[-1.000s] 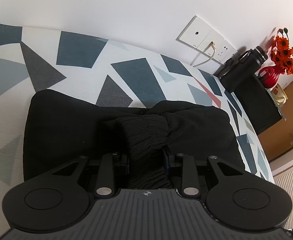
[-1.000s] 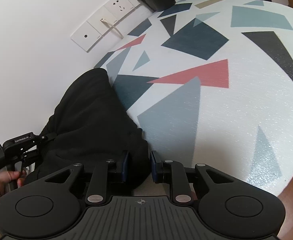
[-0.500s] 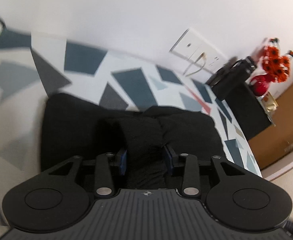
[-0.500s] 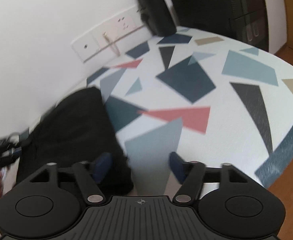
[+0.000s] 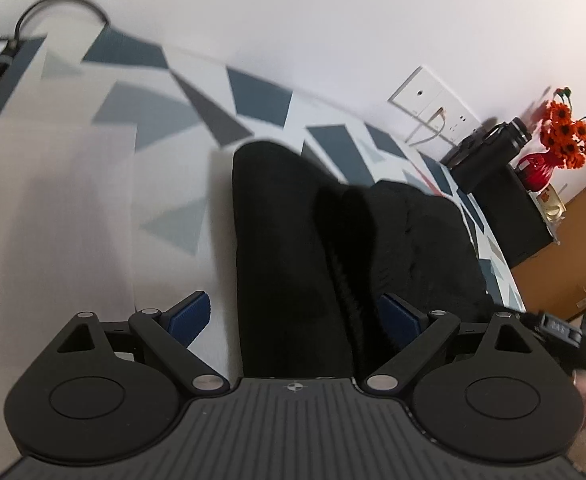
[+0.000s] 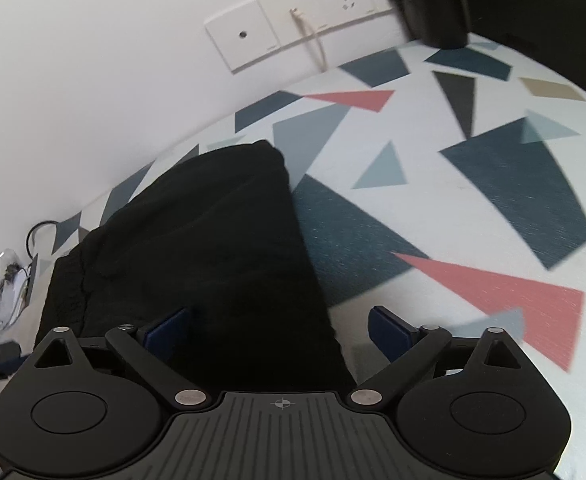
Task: Fold clothes
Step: 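Open the left tool and release the sock onto the trouser pile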
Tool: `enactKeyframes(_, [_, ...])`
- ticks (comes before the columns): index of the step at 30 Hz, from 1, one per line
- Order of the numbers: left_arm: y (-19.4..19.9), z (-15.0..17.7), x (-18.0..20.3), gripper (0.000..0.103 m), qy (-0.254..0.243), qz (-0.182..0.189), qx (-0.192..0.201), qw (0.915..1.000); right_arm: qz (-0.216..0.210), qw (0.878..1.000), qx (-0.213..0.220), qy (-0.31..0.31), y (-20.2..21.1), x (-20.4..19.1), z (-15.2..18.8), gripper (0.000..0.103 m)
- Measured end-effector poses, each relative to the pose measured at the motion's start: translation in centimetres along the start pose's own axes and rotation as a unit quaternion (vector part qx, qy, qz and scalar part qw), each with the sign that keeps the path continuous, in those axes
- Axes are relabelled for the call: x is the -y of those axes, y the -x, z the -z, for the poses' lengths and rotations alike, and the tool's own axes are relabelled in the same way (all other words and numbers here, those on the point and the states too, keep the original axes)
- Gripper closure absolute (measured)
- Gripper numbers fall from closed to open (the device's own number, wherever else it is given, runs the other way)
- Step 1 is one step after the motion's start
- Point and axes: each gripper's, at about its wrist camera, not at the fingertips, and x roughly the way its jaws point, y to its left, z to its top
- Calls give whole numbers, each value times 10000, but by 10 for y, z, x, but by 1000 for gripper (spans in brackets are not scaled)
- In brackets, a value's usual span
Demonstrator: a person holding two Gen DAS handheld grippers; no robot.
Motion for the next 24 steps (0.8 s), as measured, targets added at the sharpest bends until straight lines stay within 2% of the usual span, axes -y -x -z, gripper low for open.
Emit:
enactKeyframes(3, [-12,6,-1,8,91,-6,-168,9998,7,9998,-113,139,-13,-7,-2,7])
enactKeyframes(4, [-15,7,0,4,95,-17,-203,9997,9,9997,-151,185,-17,-9,-3,3])
enactKeyframes(7, [-19,7,7,1,-34,-103,-199,9997,15,9991,-264,324,-30,-16,-5,1])
enactKeyframes(17, [-29,17,25,0,-519,-468,-15,9976,152,9987,176,453,-27,-22,11,1])
enactKeyframes(24, [-30,20,29,0,-336,-659,106,9972,310,9983,229,442,-30,-26,11,1])
